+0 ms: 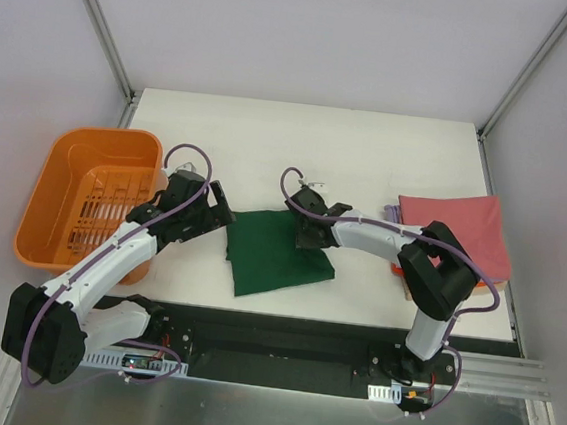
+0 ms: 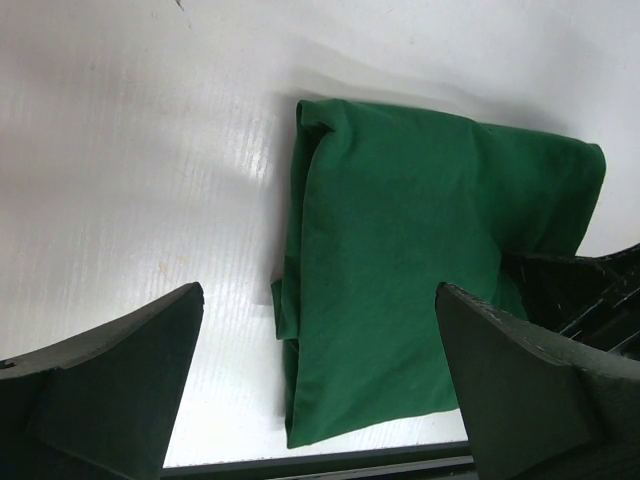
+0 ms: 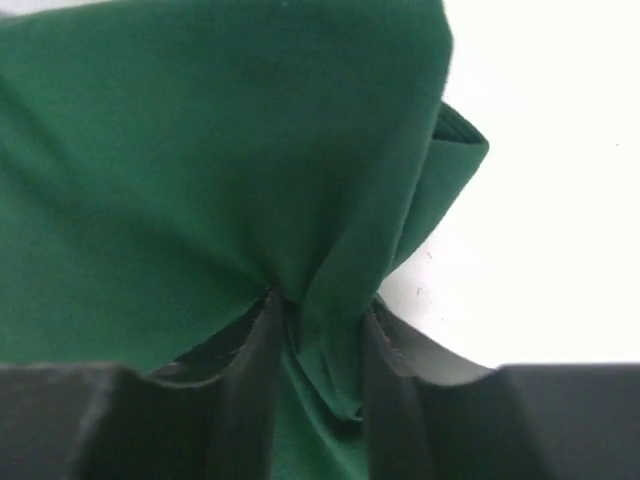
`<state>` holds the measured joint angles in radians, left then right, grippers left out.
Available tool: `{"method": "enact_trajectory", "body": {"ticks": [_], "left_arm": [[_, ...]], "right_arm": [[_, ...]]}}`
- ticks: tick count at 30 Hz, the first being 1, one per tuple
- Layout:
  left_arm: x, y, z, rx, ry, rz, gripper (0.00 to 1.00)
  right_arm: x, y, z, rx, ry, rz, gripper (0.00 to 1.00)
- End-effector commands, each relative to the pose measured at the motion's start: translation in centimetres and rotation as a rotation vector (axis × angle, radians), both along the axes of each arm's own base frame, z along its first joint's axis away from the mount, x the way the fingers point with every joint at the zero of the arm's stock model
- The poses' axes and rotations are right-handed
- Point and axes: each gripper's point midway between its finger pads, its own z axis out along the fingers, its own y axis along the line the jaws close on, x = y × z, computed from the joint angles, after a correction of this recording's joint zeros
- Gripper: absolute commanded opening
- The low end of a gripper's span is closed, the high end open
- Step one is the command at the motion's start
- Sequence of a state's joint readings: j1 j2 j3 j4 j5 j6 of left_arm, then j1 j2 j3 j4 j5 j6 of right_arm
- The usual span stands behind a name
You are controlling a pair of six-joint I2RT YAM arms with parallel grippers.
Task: Fold and stack the t-shirts
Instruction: Put the neatly folded tshirt into the corner of the board with the right arm
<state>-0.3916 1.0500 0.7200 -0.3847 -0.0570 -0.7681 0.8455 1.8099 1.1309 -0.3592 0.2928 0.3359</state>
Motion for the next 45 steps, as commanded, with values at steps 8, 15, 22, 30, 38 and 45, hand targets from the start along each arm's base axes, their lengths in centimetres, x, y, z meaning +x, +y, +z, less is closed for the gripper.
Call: {"method": "enact_trajectory", "body": {"ticks": [8,15,22,30,38,45], "left_arm": [[0.0,2.1,0.4,0.099,-0.036,0.021,0.99],[-0.8,4.4,-0.1,0.175,-0.031,0.059,0.99],[-1.2,4.7,-0.6,0.188,-0.015,0.067,0.99],[-1.0,5.4,0.1,0.212,-0.039,0.093,0.99],[-0.9,6.1,0.7,0.222,-0.072,0.124,0.99],[-0.7,6.1,1.5,0.221,-0.092,0.127,0.99]], "right_arm": [[-1.3,-7.5,2.4,-0.344,-0.112,0.073,0.0],[0.5,-14.0,11.5,-0.607,-0.395,0.052,0.0],[0.9,-17.8,16.8,-0.766,-0.49,0.052,0.0],[0.9,-22.2,21.9,-0.862,-0.521,-0.043,0.01],[-0.1,-24.1,26.6,-0.739,-0.568,-0.066,0.0],[-0.7,-25.2,30.1,-0.687,-0.548,-0.068,0.01]]}}
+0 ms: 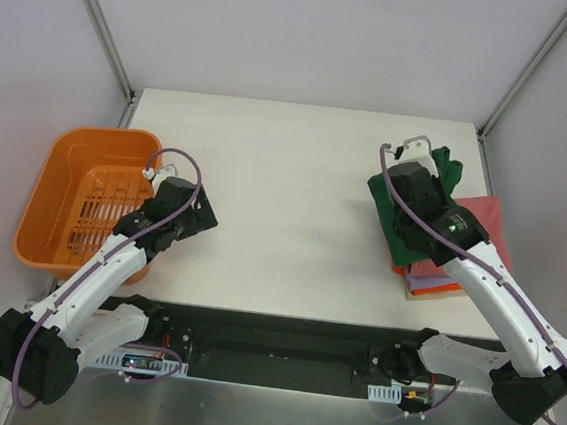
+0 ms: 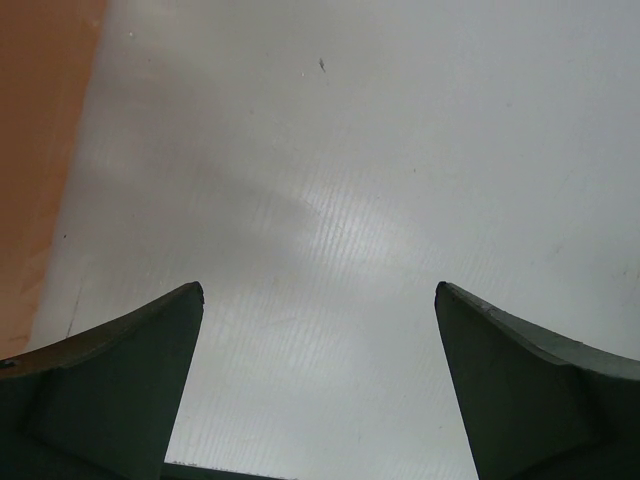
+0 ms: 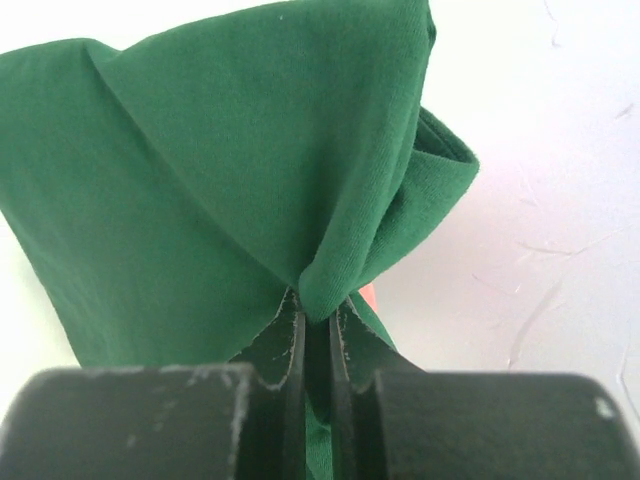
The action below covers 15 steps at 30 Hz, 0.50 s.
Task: Fold and stack the t-shirts
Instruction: Put the neatly folded tshirt into the corner of the board with the right arm
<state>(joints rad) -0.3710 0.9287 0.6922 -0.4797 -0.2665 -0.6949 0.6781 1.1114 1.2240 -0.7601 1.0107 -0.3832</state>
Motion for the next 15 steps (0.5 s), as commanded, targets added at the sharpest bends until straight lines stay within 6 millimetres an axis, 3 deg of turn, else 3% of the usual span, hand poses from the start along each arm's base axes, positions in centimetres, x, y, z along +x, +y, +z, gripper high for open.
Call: {"method": "enact_trajectory", "body": {"ticks": [1,7,15], "left_arm": [[0.2,0.9,1.1,0.029,-0.032,0.023,0.99],[0.3,1.4,1.4,0.041,-0.05,0.04,0.99],[0.4,1.7,1.3,0.049,-0.047,0.054,0.99]], "right_arm": [[-0.9,-1.4,3.2,0.021,0.017,-0.002,0.0],[-1.9,-2.5,4.4,0.076,0.117,-0.026,0.0],[-1.3,-3.6,1.7,0.151,0.26,-0.06,0.0]]}}
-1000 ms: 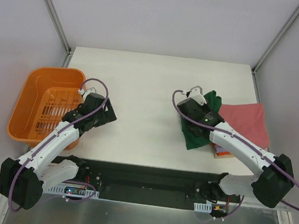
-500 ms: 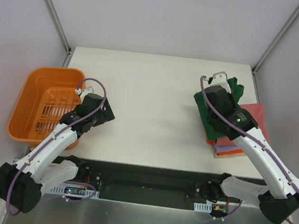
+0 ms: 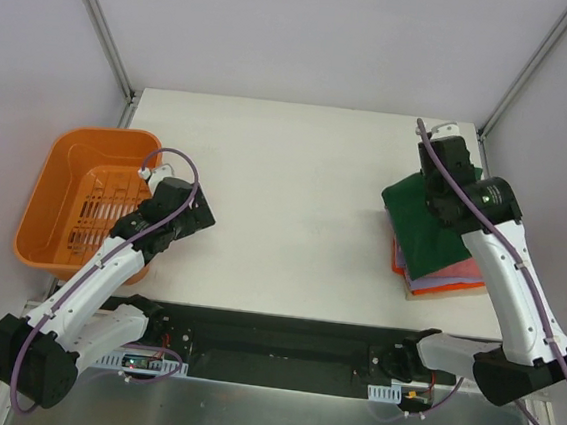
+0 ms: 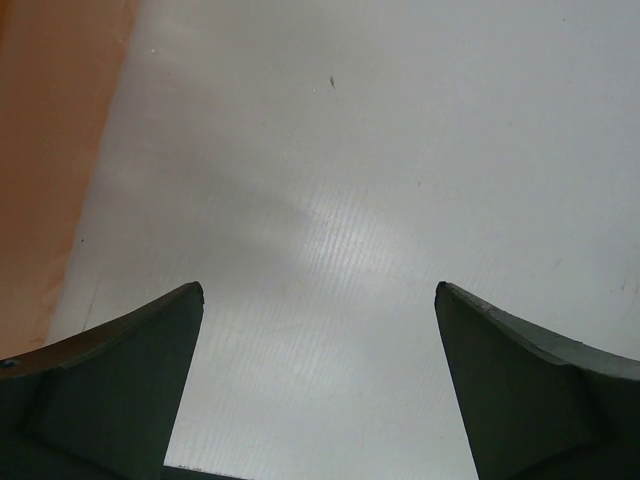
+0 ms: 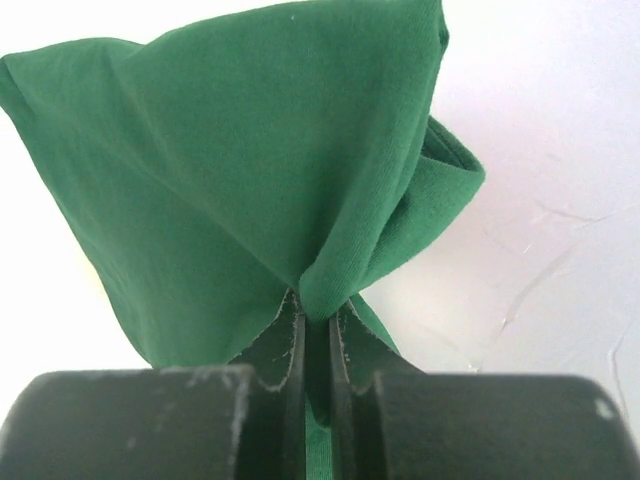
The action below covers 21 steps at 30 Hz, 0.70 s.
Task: Fold and stack the t-shirts
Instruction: Put the neatly folded tshirt into the corner of the board with the right arm
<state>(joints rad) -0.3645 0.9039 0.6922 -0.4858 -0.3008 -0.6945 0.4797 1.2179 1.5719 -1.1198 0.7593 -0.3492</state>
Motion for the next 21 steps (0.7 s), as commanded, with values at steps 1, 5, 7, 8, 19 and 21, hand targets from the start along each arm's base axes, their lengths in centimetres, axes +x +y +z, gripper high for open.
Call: {"method": "enact_trajectory", "body": {"ticks": [1,5,7,8,19,21], "left_arm": [[0.3,0.9,0.7,0.032,-0.018,0.024,0.99],[0.3,0.9,0.4,0.034,-0.005,0.028,0.99],[0.3,0.8,0.3,0.031,0.001,0.024,0.99],[0.4,0.9,0.3,0.033,0.0,0.026,0.99],[0.3,1.1,-0.2,0.048,0.015,0.034,0.99],[0.3,1.2,-0.2,0.05,0.014,0.038,0.99]], "right_arm": [[0.0,-1.1,-1.7,0.04,0.082,-0.032,0.0],[1.5,-3.2,-3.6,0.082,0.077,-0.13,0.0],[2.4,-4.5,-4.2,0.096,0.058,-0.169,0.0],[2.8,-5.1,-4.6,0.101,0.058,-0.177,0.0],[7.0,-10.4,-11.3,0.251,0.091,-0.283,0.07],[7.0,-11.8,-12.0,0.247,0.097,-0.348,0.28]]}}
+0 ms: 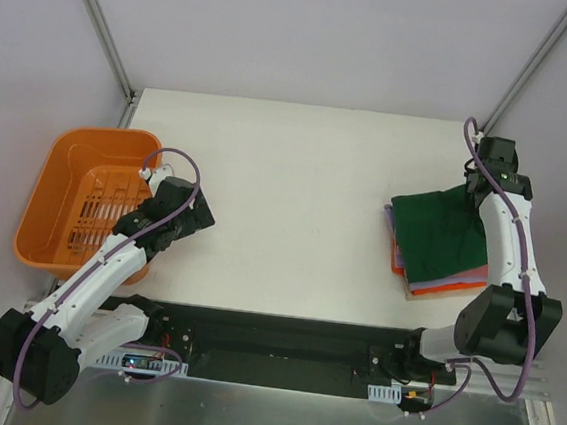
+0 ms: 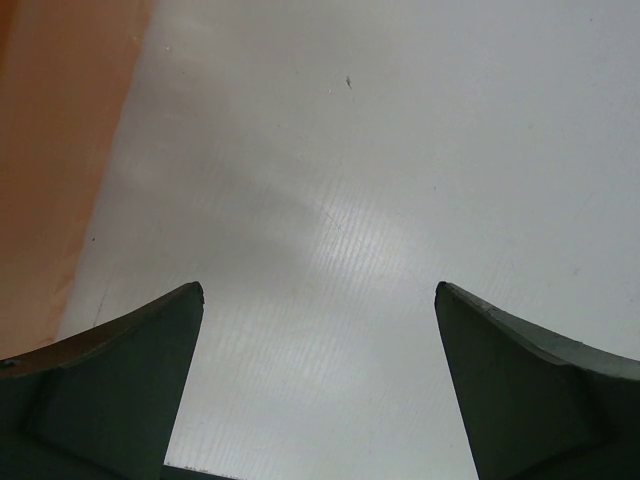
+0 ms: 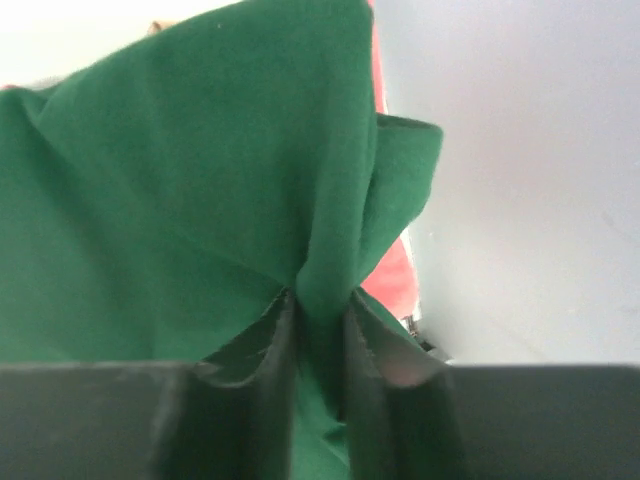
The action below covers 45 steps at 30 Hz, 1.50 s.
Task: Fold and stack the t-shirts
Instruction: Put the neatly folded tshirt into the corner of the board with the right arm
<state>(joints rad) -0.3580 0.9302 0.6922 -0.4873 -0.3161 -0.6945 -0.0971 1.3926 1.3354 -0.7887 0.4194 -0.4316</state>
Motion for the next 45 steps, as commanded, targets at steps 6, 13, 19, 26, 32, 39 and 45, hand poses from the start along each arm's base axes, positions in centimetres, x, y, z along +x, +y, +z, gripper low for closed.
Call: {"method": "enact_trajectory", "body": {"ticks": [6,13,19,26,32,39,45], "left_arm": [[0.2,0.6,0.3,0.025,-0.001,0.014,0.99],[0.4,0.1,1.3,-0.009,-0.026,0.0,0.99],[0.4,-1.3,3.1,-0.082,-0.067,-0.046,0.99],[-0.6,-2.7,5.2,-0.165,-0.122,-0.124,0.99],[-1.6,-2.5,3.6,-0.172,-0.114,-0.119,0.99],[-2.3,-4.0,1.9,-0.235,-0.11,-0.197,0.99],[-2.9,-3.9,1.3,-0.254,-0.145,-0.199,0.99]], "right_arm": [[1.5,-4.6,0.9,-0.069,-0.07,-0.249,0.95],[0.5,-2.2,5.6,0.095,-0.313,-0.309,0.96],[-0.5,6.3,7.8,0.51,-0.552,-0.068,0.96],[-4.5,19.4,7.4,1.018,-0.66,0.562,0.96],[-8.6,25.6,0.1,1.111,-0.414,0.739,0.96],[-8.4,28.9,-7.5,1.061,-0.355,0.782,0.96],[-8.3,29.8,-9.8,1.056,-0.323,0.798,0.96]]}}
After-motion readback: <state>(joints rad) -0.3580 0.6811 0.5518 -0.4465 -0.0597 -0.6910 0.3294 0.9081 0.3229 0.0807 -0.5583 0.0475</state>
